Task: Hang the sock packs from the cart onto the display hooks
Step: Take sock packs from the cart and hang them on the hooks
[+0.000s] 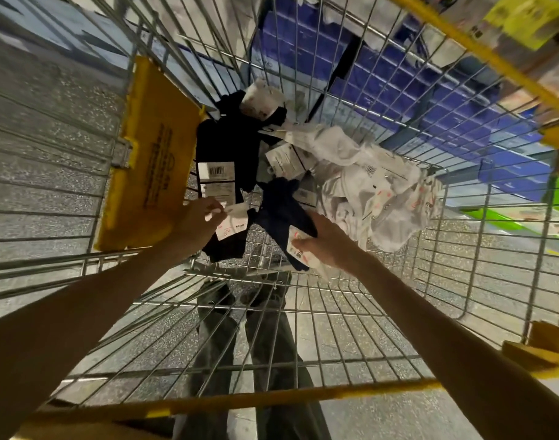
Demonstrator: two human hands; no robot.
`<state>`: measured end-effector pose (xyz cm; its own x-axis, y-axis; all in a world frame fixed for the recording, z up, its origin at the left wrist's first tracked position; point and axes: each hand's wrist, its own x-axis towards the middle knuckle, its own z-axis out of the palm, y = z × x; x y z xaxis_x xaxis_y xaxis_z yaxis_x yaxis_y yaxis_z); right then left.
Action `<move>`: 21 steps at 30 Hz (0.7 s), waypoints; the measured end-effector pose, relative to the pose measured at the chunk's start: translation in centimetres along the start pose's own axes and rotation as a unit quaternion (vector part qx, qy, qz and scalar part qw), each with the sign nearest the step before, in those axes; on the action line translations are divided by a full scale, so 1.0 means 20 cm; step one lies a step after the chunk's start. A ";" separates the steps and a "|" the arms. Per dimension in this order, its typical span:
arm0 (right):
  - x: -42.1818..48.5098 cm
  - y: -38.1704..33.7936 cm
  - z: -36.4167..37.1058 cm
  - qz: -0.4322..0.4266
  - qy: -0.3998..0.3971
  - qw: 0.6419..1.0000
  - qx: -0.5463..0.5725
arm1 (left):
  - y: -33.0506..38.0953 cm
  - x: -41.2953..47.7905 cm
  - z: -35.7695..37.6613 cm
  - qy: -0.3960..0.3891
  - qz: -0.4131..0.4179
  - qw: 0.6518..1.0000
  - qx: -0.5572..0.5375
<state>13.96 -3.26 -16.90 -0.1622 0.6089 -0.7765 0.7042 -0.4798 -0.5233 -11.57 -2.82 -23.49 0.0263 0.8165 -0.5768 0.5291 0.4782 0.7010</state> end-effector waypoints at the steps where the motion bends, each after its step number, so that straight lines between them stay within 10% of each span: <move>1: 0.00 0.00 0.00 0.003 -0.008 0.999 -0.032 | -0.02 0.00 0.01 -0.018 -0.028 0.999 -0.024; 12: 0.01 0.03 0.06 -0.001 -0.074 0.972 -0.223 | -0.08 0.03 0.11 -0.094 -0.117 0.986 0.068; 21: -0.10 -0.12 -0.04 -0.081 -0.112 0.919 -0.368 | 0.13 0.08 -0.11 -0.083 -0.075 0.986 -0.127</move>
<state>13.06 -2.80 -13.89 -0.3864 0.4488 -0.8058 0.9219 0.2131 -0.3234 -12.03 0.47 -21.64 0.1125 0.6761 -0.7281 0.3080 0.6730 0.6725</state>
